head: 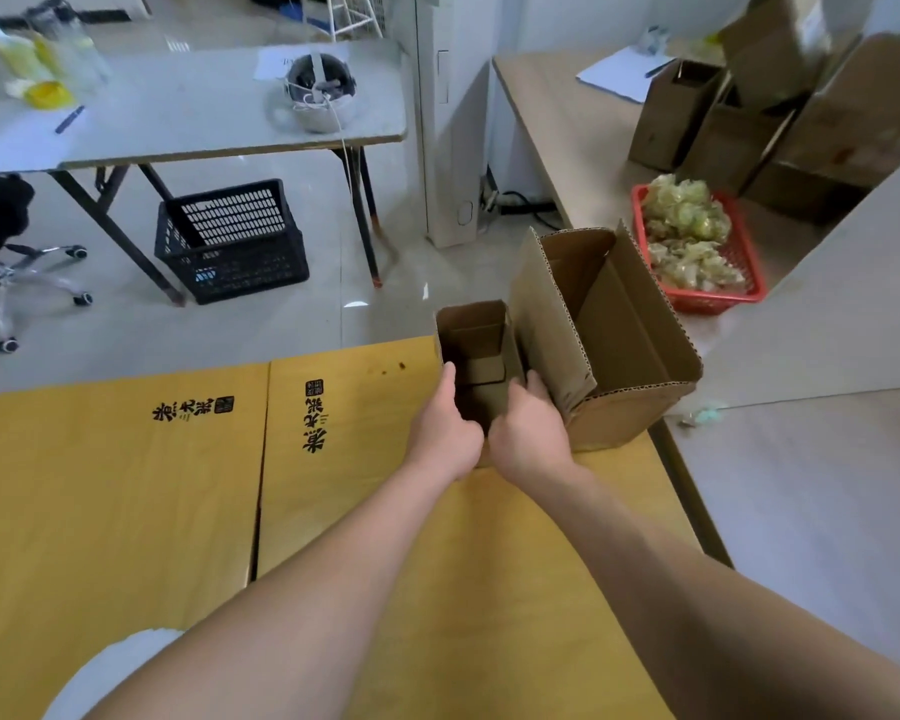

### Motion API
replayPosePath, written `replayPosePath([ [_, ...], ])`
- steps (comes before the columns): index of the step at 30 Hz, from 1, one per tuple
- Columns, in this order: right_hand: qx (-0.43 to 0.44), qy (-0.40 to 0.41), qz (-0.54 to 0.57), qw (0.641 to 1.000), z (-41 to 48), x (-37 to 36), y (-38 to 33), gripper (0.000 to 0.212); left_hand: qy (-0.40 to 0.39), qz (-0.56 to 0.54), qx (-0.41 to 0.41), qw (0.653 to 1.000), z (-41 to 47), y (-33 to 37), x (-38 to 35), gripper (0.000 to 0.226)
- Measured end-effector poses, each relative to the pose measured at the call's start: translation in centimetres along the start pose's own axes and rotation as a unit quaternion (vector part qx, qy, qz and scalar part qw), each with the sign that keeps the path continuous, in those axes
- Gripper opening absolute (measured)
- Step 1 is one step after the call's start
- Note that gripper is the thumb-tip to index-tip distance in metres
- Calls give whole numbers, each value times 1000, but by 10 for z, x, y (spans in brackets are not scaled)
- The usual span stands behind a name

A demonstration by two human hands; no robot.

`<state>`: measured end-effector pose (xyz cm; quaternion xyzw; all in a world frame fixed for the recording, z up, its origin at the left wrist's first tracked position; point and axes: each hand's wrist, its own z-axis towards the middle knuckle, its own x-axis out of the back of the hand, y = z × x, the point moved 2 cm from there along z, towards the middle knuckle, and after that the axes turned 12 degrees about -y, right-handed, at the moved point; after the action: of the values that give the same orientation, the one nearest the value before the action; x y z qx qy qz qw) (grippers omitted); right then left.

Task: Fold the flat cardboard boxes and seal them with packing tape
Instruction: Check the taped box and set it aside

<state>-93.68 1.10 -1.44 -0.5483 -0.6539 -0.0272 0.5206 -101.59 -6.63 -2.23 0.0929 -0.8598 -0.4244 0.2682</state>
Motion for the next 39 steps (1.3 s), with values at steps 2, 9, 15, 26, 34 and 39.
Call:
replayPosePath([
  [2,9,10,-23,1000,-4,1,-2,54,-5,46,-17,999,-2,2,1,85],
  [9,67,51,-78,993,-27,8,-8,41,12,245,-92,965,-20,11,13,67],
  [15,127,98,-108,981,-67,20,-4,19,40,387,-125,913,-56,21,19,54],
  [26,40,149,-168,974,-227,71,105,46,27,513,-265,816,-169,71,-90,55],
  [34,-116,199,-174,957,-408,113,262,40,-52,539,-384,748,-287,120,-272,52],
  [39,-229,224,-146,936,-516,118,354,38,-116,527,-461,705,-359,135,-381,56],
])
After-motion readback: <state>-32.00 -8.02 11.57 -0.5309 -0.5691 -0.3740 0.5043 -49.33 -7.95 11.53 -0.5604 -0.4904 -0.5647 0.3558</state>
